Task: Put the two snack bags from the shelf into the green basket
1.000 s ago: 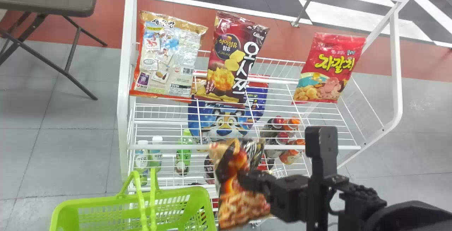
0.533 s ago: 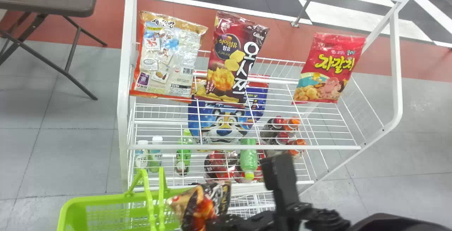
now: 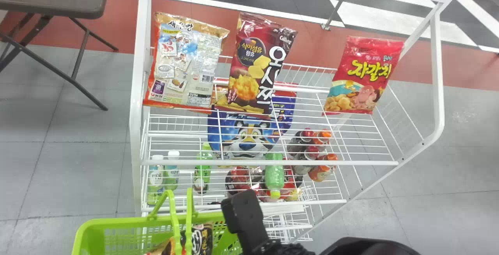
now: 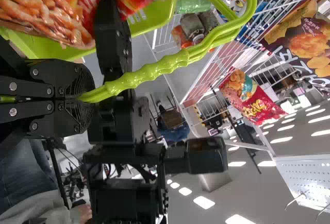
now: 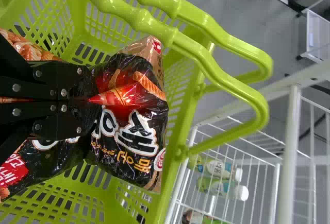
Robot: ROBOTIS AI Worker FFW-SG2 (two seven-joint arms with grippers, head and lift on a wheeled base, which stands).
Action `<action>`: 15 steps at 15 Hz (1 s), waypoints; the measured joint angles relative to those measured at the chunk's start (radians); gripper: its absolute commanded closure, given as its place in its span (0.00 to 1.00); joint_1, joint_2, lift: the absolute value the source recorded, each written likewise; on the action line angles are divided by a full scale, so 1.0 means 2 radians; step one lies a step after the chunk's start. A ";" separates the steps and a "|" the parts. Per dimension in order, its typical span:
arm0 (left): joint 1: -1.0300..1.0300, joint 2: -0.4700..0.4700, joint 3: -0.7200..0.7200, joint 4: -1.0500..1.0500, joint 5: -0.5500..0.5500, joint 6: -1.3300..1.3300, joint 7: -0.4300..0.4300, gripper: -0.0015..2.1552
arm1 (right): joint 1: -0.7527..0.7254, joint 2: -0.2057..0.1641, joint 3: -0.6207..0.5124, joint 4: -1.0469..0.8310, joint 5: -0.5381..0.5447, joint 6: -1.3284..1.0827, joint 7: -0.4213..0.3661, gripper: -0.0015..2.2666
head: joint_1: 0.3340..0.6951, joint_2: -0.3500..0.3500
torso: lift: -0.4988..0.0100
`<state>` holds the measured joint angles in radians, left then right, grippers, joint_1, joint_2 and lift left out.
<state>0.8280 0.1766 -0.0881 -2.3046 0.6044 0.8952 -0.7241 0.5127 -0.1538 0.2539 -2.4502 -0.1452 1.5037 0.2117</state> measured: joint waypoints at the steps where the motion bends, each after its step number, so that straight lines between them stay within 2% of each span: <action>1: 0.000 0.001 0.000 0.000 0.000 0.000 0.000 0.88 | -0.003 0.000 0.004 0.007 0.000 0.000 0.000 0.00 | 1.00 0.07 | 0.96; 3: 0.001 0.003 0.000 -0.001 0.001 0.000 0.000 0.88 | -0.004 -0.002 0.006 0.009 0.003 0.004 0.000 0.00 | 1.00 0.07 | 0.96; 6: 0.001 0.004 0.000 -0.002 0.002 0.000 0.000 0.88 | 0.001 -0.005 -0.008 -0.011 0.007 0.020 0.001 0.02 | 1.00 0.00 | 0.96; 10: 0.001 0.005 0.000 0.001 0.001 0.000 0.001 0.88 | 0.020 -0.007 -0.033 -0.060 0.025 0.012 -0.001 0.03 | 1.00 0.00 | 0.96; 14: 0.000 0.004 0.000 0.004 -0.001 -0.001 0.003 0.88 | 0.025 -0.004 -0.041 -0.069 0.035 -0.119 -0.030 0.05 | 1.00 0.00 | 0.96; 15: 0.000 0.003 -0.001 0.005 -0.002 -0.001 0.004 0.88 | 0.024 -0.002 -0.038 -0.062 0.035 -0.172 -0.036 0.05 | 1.00 0.03 | 0.96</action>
<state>0.8282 0.1824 -0.0893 -2.2952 0.6002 0.8923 -0.7169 0.5598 -0.1582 0.1774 -2.5732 -0.0753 1.1594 0.1394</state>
